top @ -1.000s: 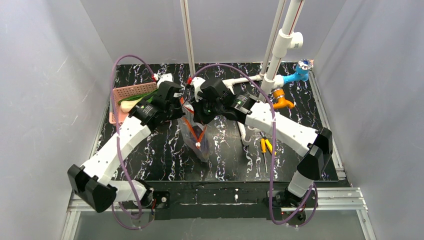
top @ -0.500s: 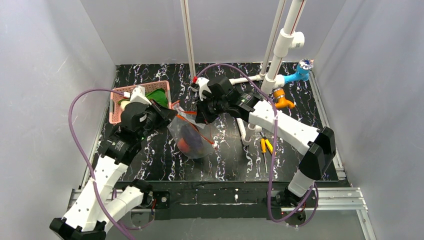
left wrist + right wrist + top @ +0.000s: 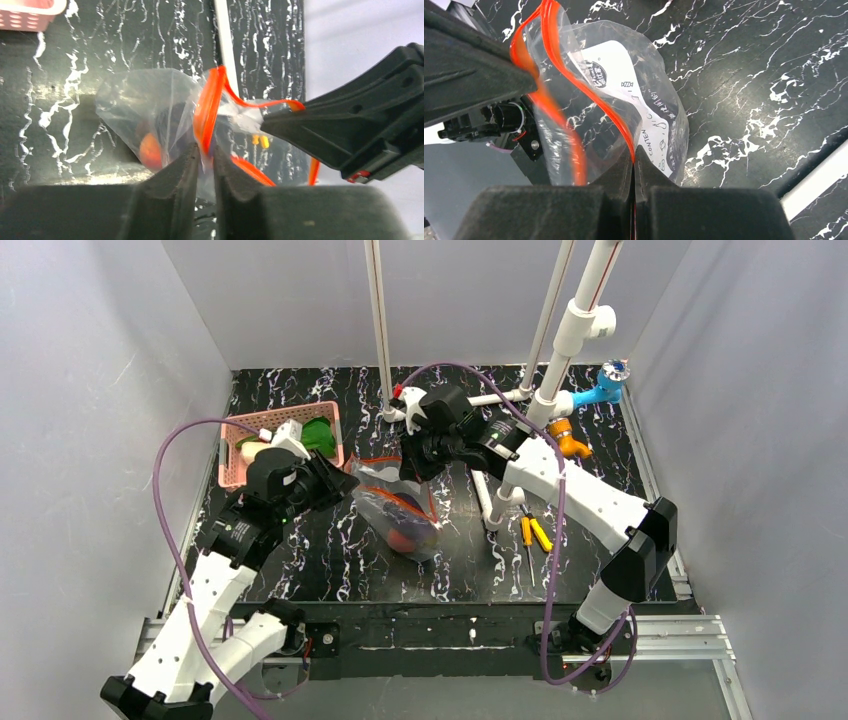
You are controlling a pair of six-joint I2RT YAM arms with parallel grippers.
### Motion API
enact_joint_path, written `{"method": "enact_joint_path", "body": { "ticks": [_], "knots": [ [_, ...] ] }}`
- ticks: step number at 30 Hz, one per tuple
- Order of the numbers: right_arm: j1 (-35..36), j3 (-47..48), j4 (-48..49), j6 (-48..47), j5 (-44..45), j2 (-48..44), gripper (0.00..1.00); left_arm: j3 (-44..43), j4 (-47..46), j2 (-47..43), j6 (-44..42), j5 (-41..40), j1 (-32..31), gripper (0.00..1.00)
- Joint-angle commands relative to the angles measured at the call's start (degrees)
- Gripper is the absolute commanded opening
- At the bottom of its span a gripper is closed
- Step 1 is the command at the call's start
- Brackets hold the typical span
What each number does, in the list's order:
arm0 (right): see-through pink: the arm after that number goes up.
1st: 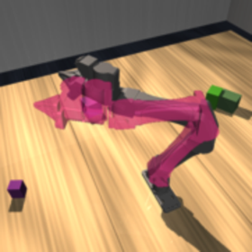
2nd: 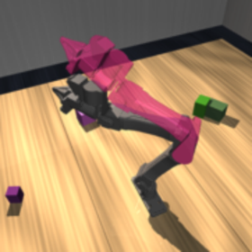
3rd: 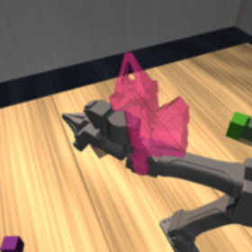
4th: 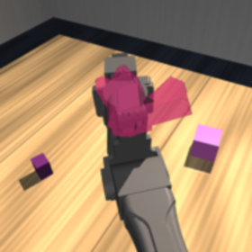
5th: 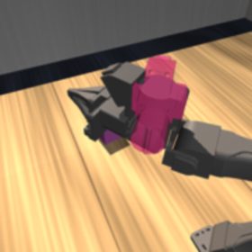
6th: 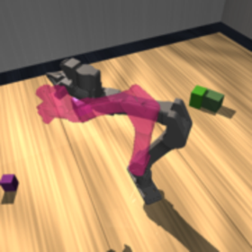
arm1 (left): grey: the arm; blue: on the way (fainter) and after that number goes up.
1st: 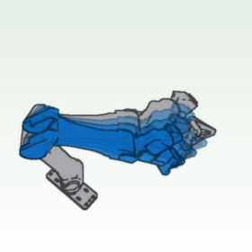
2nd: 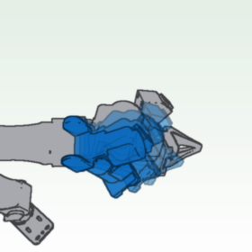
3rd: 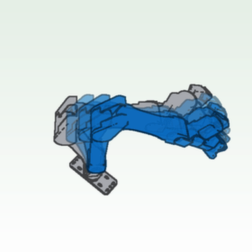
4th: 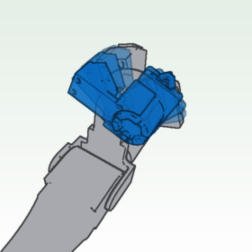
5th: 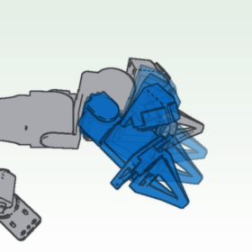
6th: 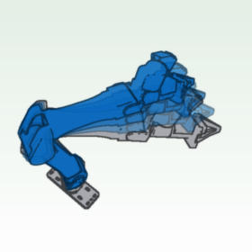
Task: Place the food in the zip-top bag and seal the zipper
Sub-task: Adjust the zipper food storage bag at the center of the board.
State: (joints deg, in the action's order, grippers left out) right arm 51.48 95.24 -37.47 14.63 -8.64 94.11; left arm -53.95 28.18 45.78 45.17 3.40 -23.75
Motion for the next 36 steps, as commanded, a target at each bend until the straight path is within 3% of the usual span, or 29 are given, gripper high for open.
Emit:
{"method": "enact_joint_path", "body": {
  "ticks": [1,5,10,13,18,22,36],
  "knots": [
    [-0.2,3.0,-0.4,-1.1,3.0,-3.0,0.01,-3.2,1.0,-0.4,-1.4,5.0,0.1,0.27],
    [1.1,3.5,0.4,-1.6,2.5,-2.2,0.01,-3.4,-2.9,2.8,0.5,11.1,0.2,0.49],
    [1.4,5.7,-0.7,-2.3,4.0,-0.6,0.01,-4.0,-4.7,7.0,1.4,16.1,0.1,0.62],
    [1.4,6.5,-0.8,-3.0,5.1,-0.5,0.01,-3.9,-4.2,7.7,0.4,16.7,0.2,0.62],
    [1.5,7.4,-1.4,-4.8,8.1,-0.5,0.01,-5.4,2.2,6.2,-1.4,9.2,0.2,0.66],
    [1.8,7.7,-1.2,-5.7,8.3,-0.1,0.01,-5.8,1.1,6.2,-0.9,7.4,0.2,0.71],
    [5.2,11.0,-2.8,-10.8,17.5,1.4,0.01,-16.2,8.4,17.6,0.6,-1.2,0.2,0.57]
  ]
}}
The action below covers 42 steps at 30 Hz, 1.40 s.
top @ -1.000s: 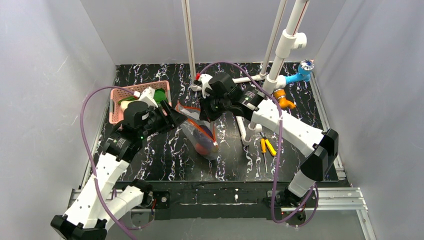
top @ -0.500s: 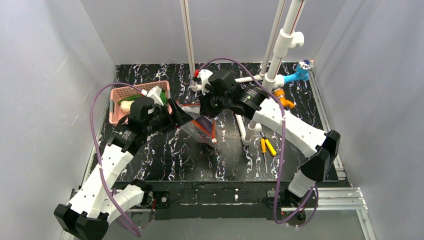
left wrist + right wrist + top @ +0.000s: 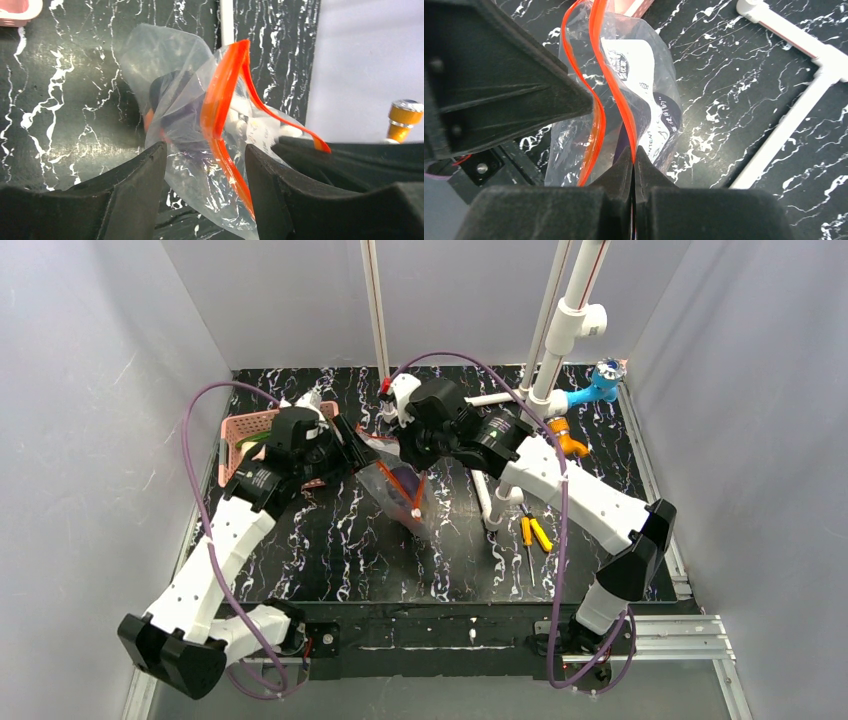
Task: Place the food in the zip-top bag and seal the zipper
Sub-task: Adjust the zipper food storage bag at the center of the board.
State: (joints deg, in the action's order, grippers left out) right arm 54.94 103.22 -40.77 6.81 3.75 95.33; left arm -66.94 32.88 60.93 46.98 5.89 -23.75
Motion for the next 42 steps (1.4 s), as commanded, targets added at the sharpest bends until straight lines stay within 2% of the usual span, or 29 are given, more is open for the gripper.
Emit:
{"method": "enact_joint_path", "body": {
  "ticks": [1,8,11,14,23,29,32,33,35,37,40,42],
  "knots": [
    [2.4,3.0,0.5,-3.8,5.9,0.3,0.01,-3.2,3.8,2.8,-1.7,-4.4,0.2,0.57],
    [4.5,1.7,2.2,-5.4,7.3,-0.3,0.01,-4.5,3.6,3.9,-6.8,-8.9,0.1,0.53],
    [4.5,0.6,3.3,-5.4,6.7,-0.8,0.01,-5.1,3.9,4.3,-9.3,-10.2,0.2,0.4],
    [4.6,-0.1,4.2,-6.0,6.6,-1.0,0.01,-5.6,4.2,5.2,-10.7,-8.9,0.2,0.33],
    [4.5,-2.7,6.4,-6.6,6.4,-2.3,0.01,-4.9,3.0,2.9,-10.3,-4.4,0.2,0.01],
    [4.0,-3.7,7.6,-6.6,3.8,-2.5,0.01,-1.5,-0.3,-2.9,-7.2,0.2,0.2,0.0],
    [3.4,-3.5,7.5,-6.2,5.4,-2.6,0.01,-1.6,2.6,-5.3,-7.7,0.5,0.3,0.0],
    [3.2,-3.4,7.4,-5.9,6.2,-2.6,0.01,-1.5,3.1,-6.3,-8.8,1.9,0.4,0.03],
    [3.0,-2.7,6.2,-5.4,7.9,-2.2,0.01,-1.5,2.5,-7.9,-11.4,6.5,0.4,0.41],
    [3.0,-2.2,5.3,-5.2,8.5,-1.9,0.01,-2.0,2.7,-9.1,-12.5,10.1,0.4,0.58],
    [3.0,-2.9,5.3,-5.0,8.7,-2.4,0.01,-3.4,3.6,-10.6,-14.3,13.0,0.4,0.69],
    [3.0,-3.6,5.6,-4.8,8.9,-3.1,0.01,-4.7,4.9,-11.6,-15.5,12.9,0.3,0.72]
  ]
}}
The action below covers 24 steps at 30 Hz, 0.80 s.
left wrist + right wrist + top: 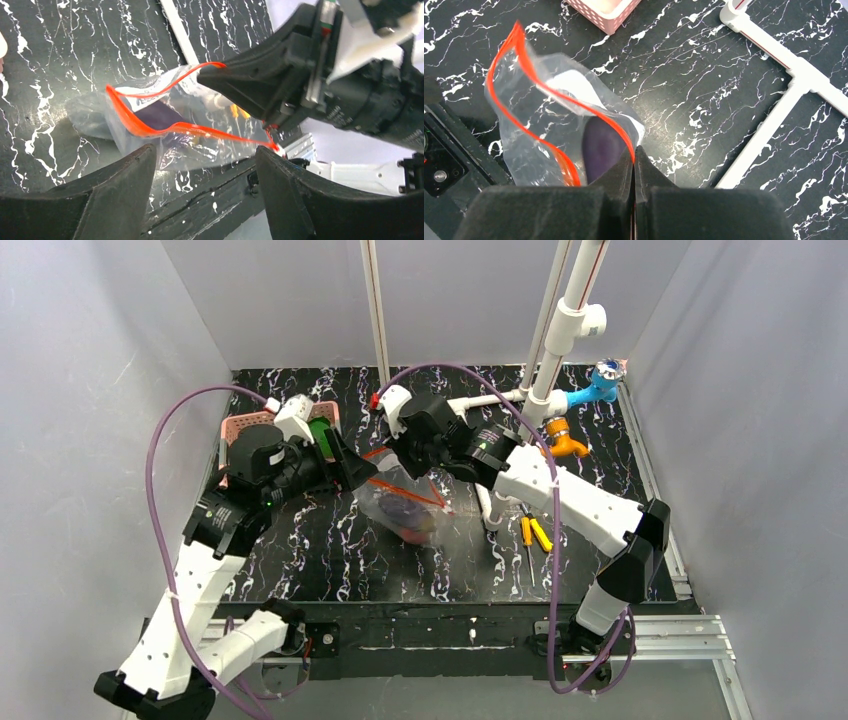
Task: Place the food in the zip-top bag and seal the zipper
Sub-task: Adjust the zipper food storage bag at the center of the board, then pick up the fake vegetable from the bin.
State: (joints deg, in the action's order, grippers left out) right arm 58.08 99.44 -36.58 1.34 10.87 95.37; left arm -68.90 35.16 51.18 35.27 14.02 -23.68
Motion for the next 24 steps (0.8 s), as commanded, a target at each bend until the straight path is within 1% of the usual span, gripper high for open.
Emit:
{"method": "enact_joint_path", "body": {
  "ticks": [1,4,6,8,9,12,16,18,19,21,24],
  "knots": [
    [-0.2,0.0,1.5,0.7,1.8,-3.4,0.01,-3.4,3.6,-2.3,-4.4,3.8,0.3,0.73],
    [-0.2,-0.9,2.0,0.8,1.6,-4.4,0.01,-5.1,7.8,-3.6,-6.3,-1.2,0.3,0.77],
    [-0.2,-1.6,2.3,0.8,1.9,-4.7,0.01,-5.9,11.3,-3.8,-7.1,-5.9,0.3,0.78],
    [-0.6,-2.2,2.5,1.0,2.4,-4.9,0.01,-5.8,14.5,-4.2,-6.9,-12.3,0.3,0.78],
    [-0.8,-2.6,2.7,1.3,2.8,-4.9,0.01,-5.4,16.0,-4.6,-6.3,-17.6,0.3,0.78],
    [-2.1,-2.6,2.0,3.5,3.1,-4.8,0.01,-1.9,18.7,-6.5,-3.9,-30.9,0.3,0.77],
    [-2.3,-4.2,2.8,4.8,2.6,-5.7,0.01,4.5,17.7,-6.4,-2.3,-42.2,0.4,0.78],
    [-2.3,-4.7,2.9,4.8,2.5,-6.0,0.01,5.1,17.5,-3.6,-1.0,-43.0,2.2,0.78],
    [-2.3,-5.0,2.9,4.7,2.7,-6.1,0.01,4.9,16.7,-1.6,-1.1,-41.2,4.0,0.78],
    [-2.5,-5.2,2.9,4.5,2.9,-6.3,0.01,5.0,12.9,1.5,-1.9,-36.8,9.7,0.78],
    [-2.6,-5.5,3.0,4.5,1.9,-6.6,0.01,5.6,2.8,6.9,-6.5,-28.2,16.9,0.81]
  ]
}}
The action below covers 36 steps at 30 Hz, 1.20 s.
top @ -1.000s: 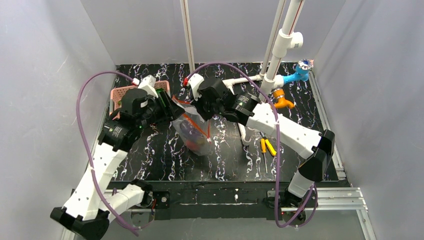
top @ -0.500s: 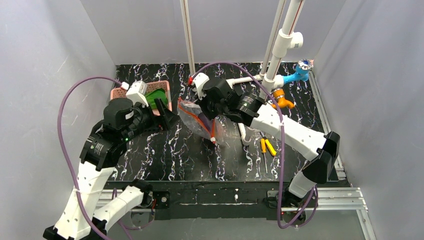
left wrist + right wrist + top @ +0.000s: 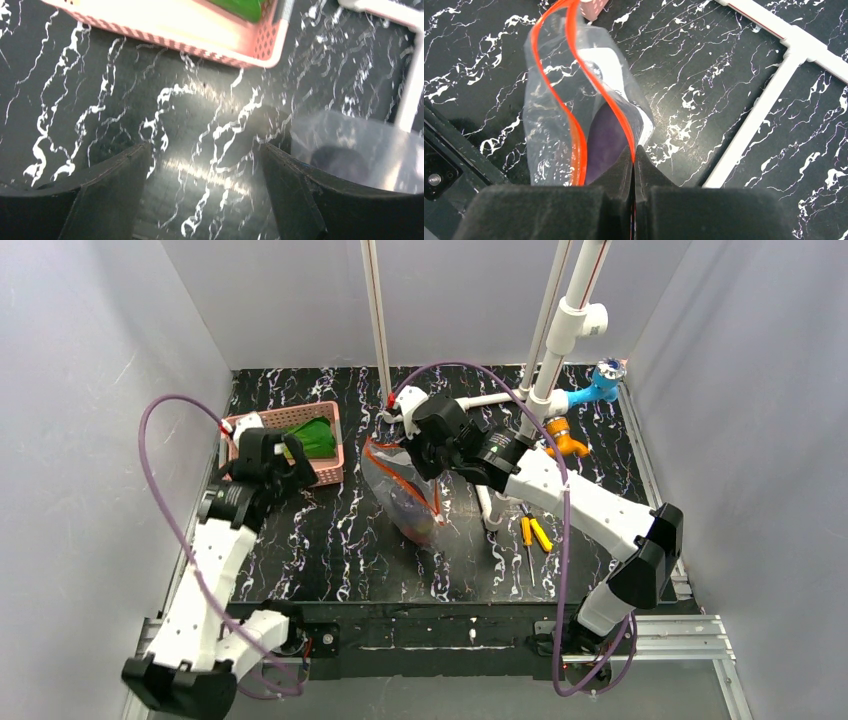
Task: Place the food in the zip-top bag and seal the zipper
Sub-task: Pick up the fake vegetable from the bin.
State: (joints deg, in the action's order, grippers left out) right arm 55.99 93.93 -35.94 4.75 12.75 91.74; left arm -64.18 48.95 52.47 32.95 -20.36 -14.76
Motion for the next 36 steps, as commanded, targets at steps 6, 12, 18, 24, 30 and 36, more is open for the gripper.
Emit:
{"method": "enact_joint_path", "body": {
  "ticks": [6,12,18,24,30,36],
  "knots": [
    [-0.6,-0.4,2.7,2.3,-2.5,-4.2,0.01,-10.4,-17.7,26.6,-25.7,13.7,14.1,0.84],
    [-0.8,0.0,3.4,3.7,-6.5,-4.6,0.01,-8.2,-38.0,38.6,-48.3,2.5,14.4,0.88],
    [-0.8,-2.2,4.7,4.1,-9.1,-5.4,0.01,-4.0,-42.4,42.6,-59.3,6.2,14.3,0.91],
    [-1.1,-4.6,6.5,4.7,-11.1,-6.3,0.01,-0.9,-44.0,46.9,-65.0,8.3,14.0,0.93],
    [-1.5,-6.4,7.7,4.7,-11.5,-8.1,0.01,-2.7,-48.5,54.3,-65.2,7.7,12.1,0.98],
    [-1.7,-6.6,7.7,4.7,-11.1,-9.1,0.01,-11.1,-46.7,61.0,-63.7,1.7,12.1,0.95]
  ]
}}
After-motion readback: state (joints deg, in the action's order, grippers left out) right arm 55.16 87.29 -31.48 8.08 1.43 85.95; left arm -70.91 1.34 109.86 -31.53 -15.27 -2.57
